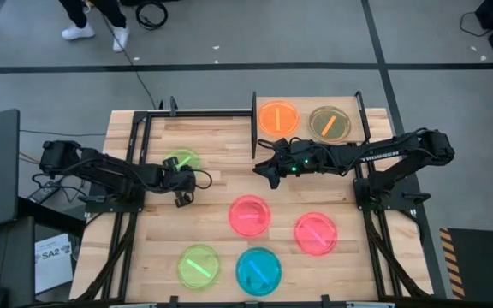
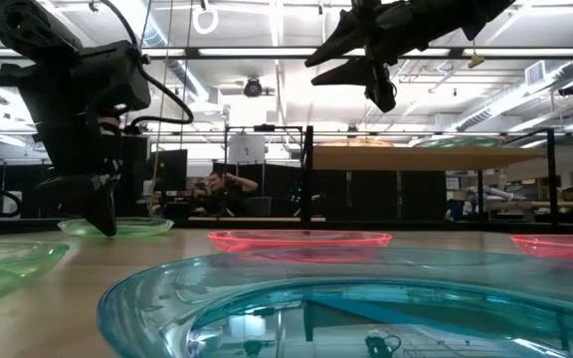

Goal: Place and stack plates onto a shelf
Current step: Stack the top green plate on top of the orange plate on the shelf

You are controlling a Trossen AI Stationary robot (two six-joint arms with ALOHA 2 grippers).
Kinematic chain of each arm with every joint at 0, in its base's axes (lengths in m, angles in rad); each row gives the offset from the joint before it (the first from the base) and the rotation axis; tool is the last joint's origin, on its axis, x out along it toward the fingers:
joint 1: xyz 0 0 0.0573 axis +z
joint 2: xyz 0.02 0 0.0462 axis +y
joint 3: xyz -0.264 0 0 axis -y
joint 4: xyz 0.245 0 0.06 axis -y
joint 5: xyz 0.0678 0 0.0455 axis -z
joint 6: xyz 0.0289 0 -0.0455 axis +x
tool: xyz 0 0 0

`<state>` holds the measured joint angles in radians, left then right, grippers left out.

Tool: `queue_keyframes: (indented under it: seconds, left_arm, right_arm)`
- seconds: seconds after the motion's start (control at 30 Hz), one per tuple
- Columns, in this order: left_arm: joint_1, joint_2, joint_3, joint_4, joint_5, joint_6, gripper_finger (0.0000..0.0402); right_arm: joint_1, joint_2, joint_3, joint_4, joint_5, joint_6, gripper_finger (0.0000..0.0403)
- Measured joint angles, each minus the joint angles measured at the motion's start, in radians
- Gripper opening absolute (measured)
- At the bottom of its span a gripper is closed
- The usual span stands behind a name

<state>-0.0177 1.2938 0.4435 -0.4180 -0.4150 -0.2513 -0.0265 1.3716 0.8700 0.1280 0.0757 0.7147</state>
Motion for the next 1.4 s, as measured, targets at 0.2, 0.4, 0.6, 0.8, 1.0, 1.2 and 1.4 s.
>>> queue_keyframes:
  seconds: [0.2,0.4,0.6,0.8,1.0,1.2,1.4]
  left_arm:
    - [-0.004,0.000,0.056,-0.002,0.011,0.001,0.0006]
    - [-0.004,0.000,0.128,-0.011,0.007,0.002,0.0006]
    - [-0.010,0.000,0.215,-0.087,0.004,0.003,0.0006]
    - [-0.057,0.000,0.306,-0.140,0.002,0.004,0.0006]
    - [-0.124,-0.001,0.387,-0.139,0.001,0.051,0.0006]
    - [-0.183,-0.001,0.455,-0.131,-0.003,0.129,0.0006]
    - [-0.238,-0.001,0.486,-0.125,-0.010,0.215,0.0006]
  right_arm:
    - [0.000,0.000,0.000,0.000,0.000,0.000,0.0125]
    - [0.000,0.000,0.000,0.000,0.000,0.000,0.0125]
    - [0.000,0.000,0.000,0.000,0.000,0.000,0.0125]
    - [0.000,0.000,0.000,0.001,0.000,0.000,0.0125]
    - [-0.001,0.000,0.000,0.002,0.010,0.083,0.0125]
    - [-0.011,0.000,0.000,0.002,0.010,0.172,0.0125]
    - [-0.014,0.000,0.000,0.002,0.012,0.184,0.0125]
